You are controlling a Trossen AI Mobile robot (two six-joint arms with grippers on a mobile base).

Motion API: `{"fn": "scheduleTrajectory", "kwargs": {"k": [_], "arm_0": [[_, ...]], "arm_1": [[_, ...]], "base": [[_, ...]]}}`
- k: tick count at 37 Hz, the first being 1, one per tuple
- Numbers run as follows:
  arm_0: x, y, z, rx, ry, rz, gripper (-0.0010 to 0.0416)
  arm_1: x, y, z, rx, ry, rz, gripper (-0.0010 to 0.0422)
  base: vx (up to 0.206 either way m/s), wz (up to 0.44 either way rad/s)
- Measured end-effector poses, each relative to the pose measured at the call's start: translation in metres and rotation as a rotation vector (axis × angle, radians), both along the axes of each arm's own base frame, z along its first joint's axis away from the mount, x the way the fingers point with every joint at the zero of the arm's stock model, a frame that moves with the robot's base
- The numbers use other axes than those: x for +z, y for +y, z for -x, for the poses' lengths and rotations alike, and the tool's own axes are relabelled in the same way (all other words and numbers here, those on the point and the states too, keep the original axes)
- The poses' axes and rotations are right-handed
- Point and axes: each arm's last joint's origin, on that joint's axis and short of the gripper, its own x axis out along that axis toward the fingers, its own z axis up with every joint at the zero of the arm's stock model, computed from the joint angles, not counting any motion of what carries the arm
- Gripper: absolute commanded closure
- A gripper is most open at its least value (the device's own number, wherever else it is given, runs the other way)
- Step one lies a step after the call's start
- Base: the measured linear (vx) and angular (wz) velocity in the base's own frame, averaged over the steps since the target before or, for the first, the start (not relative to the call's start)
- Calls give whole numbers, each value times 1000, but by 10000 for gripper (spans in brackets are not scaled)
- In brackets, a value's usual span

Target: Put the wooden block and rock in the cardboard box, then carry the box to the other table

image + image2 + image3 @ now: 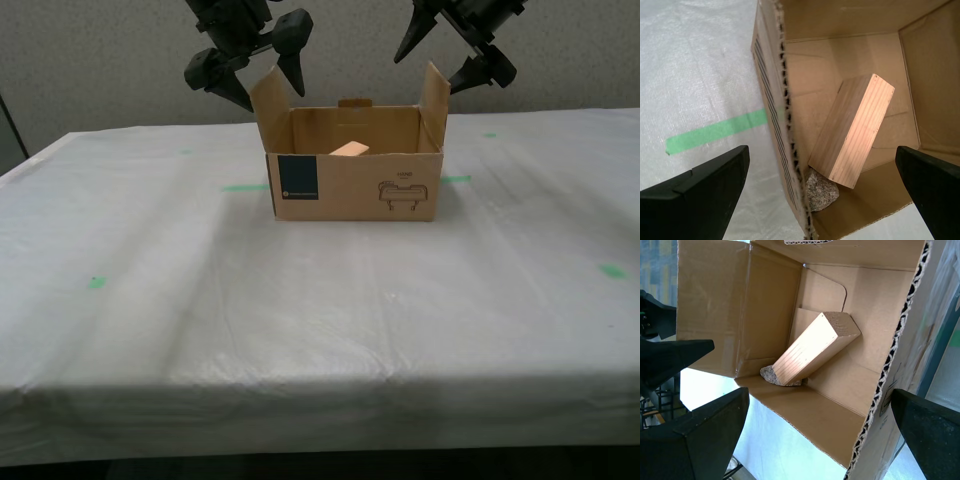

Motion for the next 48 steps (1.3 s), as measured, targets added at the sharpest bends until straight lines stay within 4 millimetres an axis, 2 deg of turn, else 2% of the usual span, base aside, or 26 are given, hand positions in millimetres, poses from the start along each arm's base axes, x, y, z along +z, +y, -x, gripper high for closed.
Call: {"fn": "scheduleTrajectory", "kwargs": {"k": [6,18,24,32,38,48], "arm_0": [[11,-1,3,-11,-34,39,12],[74,-9,28,-10,-204,107,12],[103,-13,44,-37,-285,161,12],[134,-15,63,-41,-358,151,12],[136,-15,77,-39,-412,139,12],[105,-20,111,-73,-407,116,12]], "arm_1": [[10,4,3,106,-49,-114,12],[75,10,28,111,-179,-69,12],[101,13,56,115,-265,-64,12],[111,26,101,125,-342,-37,12],[107,38,127,145,-363,-15,12],[90,47,147,147,-349,-23,12]], "base": [[0,0],[0,0],[0,0],[0,0],[0,0],[0,0]]}}
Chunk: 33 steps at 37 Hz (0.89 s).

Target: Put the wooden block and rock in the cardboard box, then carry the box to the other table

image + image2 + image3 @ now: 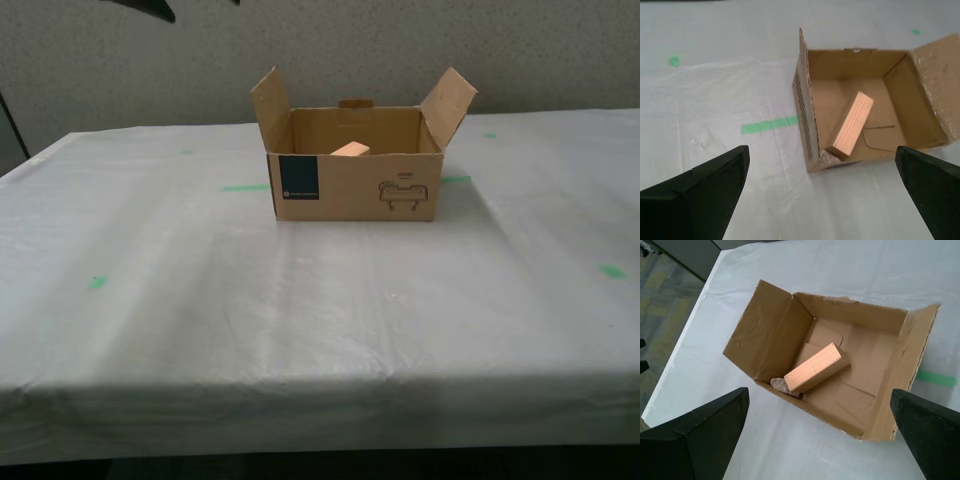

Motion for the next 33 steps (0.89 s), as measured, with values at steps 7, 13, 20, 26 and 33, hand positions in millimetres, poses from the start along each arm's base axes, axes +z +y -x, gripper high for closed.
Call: {"fn": "scheduleTrajectory", "kwargs": {"k": [7,13,20,26,33], "arm_0": [[-16,-6,27,-12,-33,-17,12],[-26,-11,43,-71,-60,11,12],[-37,-14,53,-92,-46,30,12],[-45,-15,56,-96,-18,35,12],[-46,-15,55,-96,-16,36,12]], "arm_1": [[-26,2,4,0,42,-19,12],[-41,3,7,0,57,-26,12],[-51,4,9,0,68,-31,12],[-55,4,10,-1,80,-37,12],[-55,5,10,0,82,-38,12]], "base": [[0,0],[0,0],[0,0],[0,0],[0,0]]}}
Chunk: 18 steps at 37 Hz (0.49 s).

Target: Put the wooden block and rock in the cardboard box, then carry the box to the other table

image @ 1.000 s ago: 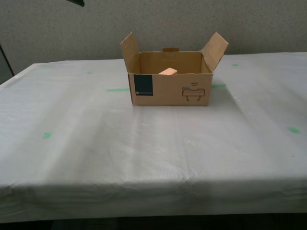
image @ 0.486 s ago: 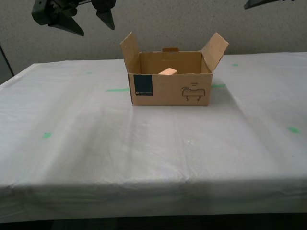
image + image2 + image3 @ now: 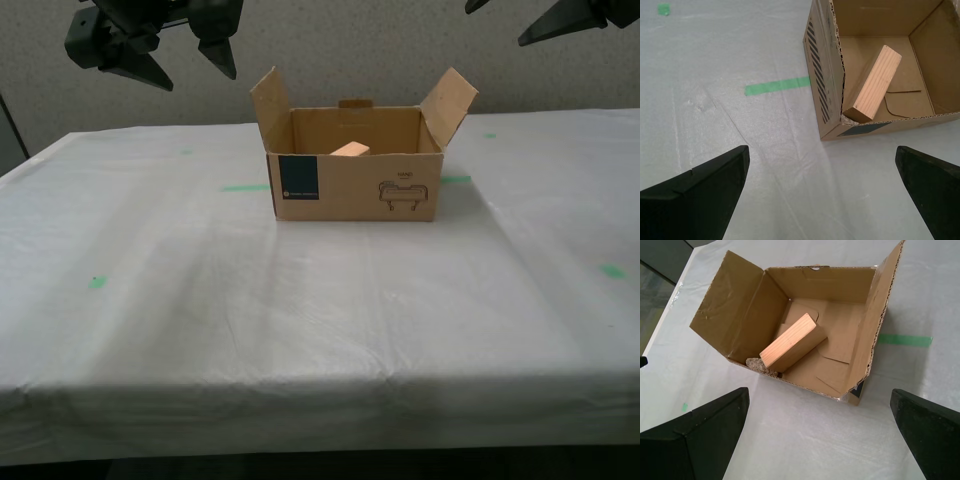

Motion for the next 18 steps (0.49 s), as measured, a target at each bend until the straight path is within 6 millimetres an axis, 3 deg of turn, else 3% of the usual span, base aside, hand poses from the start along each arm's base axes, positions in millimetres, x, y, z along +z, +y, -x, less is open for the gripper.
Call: {"fn": "scheduleTrajectory", "kwargs": {"k": [18], "arm_0": [[0,0,0,0,-1,0,12]], "arm_1": [[0,0,0,-1,0,0,12]], "base": [[0,0]]}}
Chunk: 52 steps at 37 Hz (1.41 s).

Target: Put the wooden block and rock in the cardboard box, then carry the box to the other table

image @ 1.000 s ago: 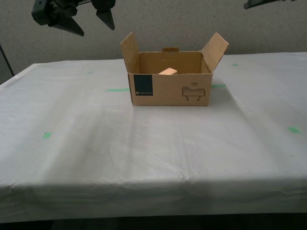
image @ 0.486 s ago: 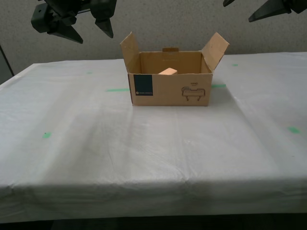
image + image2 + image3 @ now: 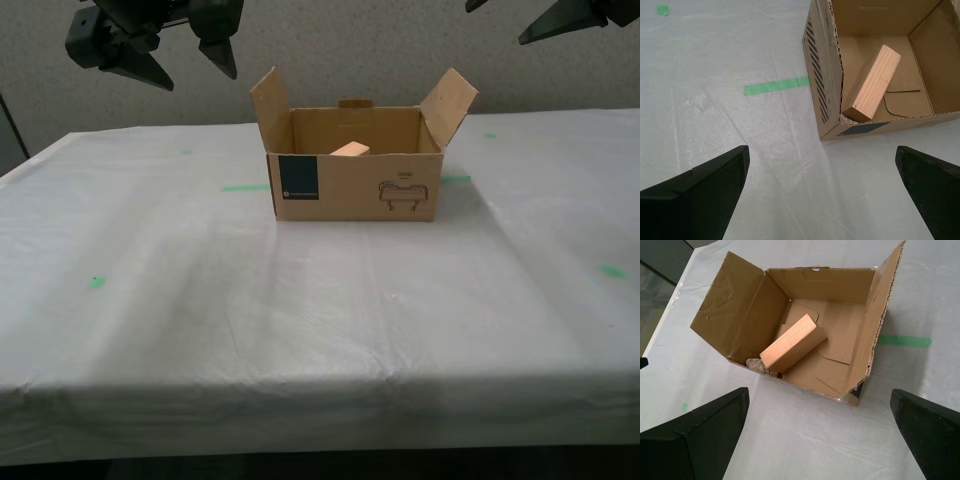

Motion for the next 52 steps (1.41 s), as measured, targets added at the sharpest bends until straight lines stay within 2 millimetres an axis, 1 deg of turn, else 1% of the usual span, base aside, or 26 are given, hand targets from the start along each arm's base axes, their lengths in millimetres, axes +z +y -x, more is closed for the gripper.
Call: {"fn": "scheduleTrajectory", "kwargs": {"k": [52], "arm_0": [[0,0,0,1,0,0,12]], "arm_1": [[0,0,0,0,-1,0,12]], "base": [[0,0]]}}
